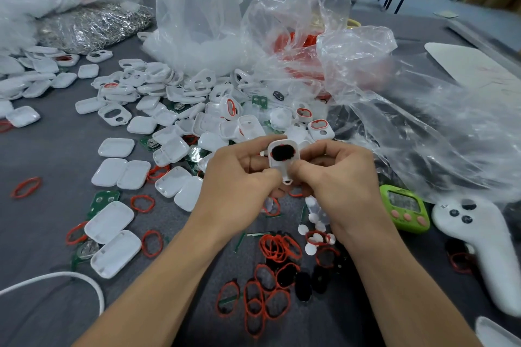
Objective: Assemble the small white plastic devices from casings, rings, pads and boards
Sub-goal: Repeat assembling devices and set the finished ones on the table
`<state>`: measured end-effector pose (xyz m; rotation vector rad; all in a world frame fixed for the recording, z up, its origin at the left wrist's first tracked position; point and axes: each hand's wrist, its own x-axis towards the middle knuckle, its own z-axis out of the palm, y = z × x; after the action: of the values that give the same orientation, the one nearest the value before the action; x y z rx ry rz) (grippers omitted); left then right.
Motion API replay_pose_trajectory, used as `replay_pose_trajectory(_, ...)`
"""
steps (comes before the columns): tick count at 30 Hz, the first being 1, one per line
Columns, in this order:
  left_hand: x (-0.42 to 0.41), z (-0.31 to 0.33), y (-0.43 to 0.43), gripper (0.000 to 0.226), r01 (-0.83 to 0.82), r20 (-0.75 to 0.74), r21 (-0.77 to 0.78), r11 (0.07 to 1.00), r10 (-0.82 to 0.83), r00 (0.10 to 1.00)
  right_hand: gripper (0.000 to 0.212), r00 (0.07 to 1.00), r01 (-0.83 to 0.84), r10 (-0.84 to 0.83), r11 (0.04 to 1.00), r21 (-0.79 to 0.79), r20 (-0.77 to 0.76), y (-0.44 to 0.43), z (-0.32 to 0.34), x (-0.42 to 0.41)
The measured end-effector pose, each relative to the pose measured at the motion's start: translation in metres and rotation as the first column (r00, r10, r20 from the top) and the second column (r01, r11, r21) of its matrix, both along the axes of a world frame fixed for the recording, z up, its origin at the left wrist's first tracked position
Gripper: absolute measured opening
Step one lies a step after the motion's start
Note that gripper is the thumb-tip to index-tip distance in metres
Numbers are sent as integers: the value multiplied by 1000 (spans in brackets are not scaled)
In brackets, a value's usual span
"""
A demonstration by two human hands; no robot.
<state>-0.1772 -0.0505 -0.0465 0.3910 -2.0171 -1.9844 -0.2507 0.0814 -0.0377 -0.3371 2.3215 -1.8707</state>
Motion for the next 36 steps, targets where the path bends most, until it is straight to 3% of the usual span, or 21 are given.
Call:
replay_pose_trajectory(4, -3, -1, 0, 26, -42, -19, 15, 999, 42, 999, 12, 999, -9, 9, 1000, 8, -37, 0, 2, 4)
replay_pose_trajectory(8, -4, 0, -1, 36, -72, 1, -5, 997, 72, 997, 9, 998, -57, 58, 998, 25, -33, 0, 2, 5)
replay_pose_trajectory(12, -3, 1, 0, 44, -103, -5, -38, 994, 103, 995, 17, 989, -47, 70, 985, 166, -130, -1, -3, 7)
replay_pose_trajectory(17, -1, 0, 0, 38, -76, -19, -77, 994, 75, 997, 17, 999, -31, 34, 996, 79, -28, -2, -2, 6)
replay_pose_trajectory(21, 3, 6, -7, 21, 66, 14, 250, 966, -71, 997, 16, 967, -79, 112, 986, -149, 231, -4, 5, 8)
replay_pose_trajectory(24, 2, 6, -19, 27, 236, -38, 454, 859, -246, 968, 24, 903, -102, 200, 959, -264, 380, -5, 8, 8)
replay_pose_trajectory(26, 1, 6, -26, 33, 303, -98, 552, 777, -301, 949, 24, 888, -110, 222, 952, -284, 402, -7, 9, 10)
replay_pose_trajectory(30, -2, 3, -33, 29, 250, -98, 703, 666, -257, 961, 10, 957, -183, 190, 982, -54, 217, -13, 12, 11)
replay_pose_trajectory(32, -4, 2, -36, 35, 213, -85, 743, 635, -226, 970, 23, 983, -172, 161, 975, 140, 90, -13, 18, 6)
replay_pose_trajectory(33, -3, 3, -38, 43, 192, -77, 760, 620, -208, 975, 29, 994, -110, 112, 968, 225, 3, -13, 24, 0)
replay_pose_trajectory(36, -1, 6, -41, 51, 157, -64, 786, 598, -174, 983, 18, 950, 127, 14, 895, 427, -312, -23, 42, -30)
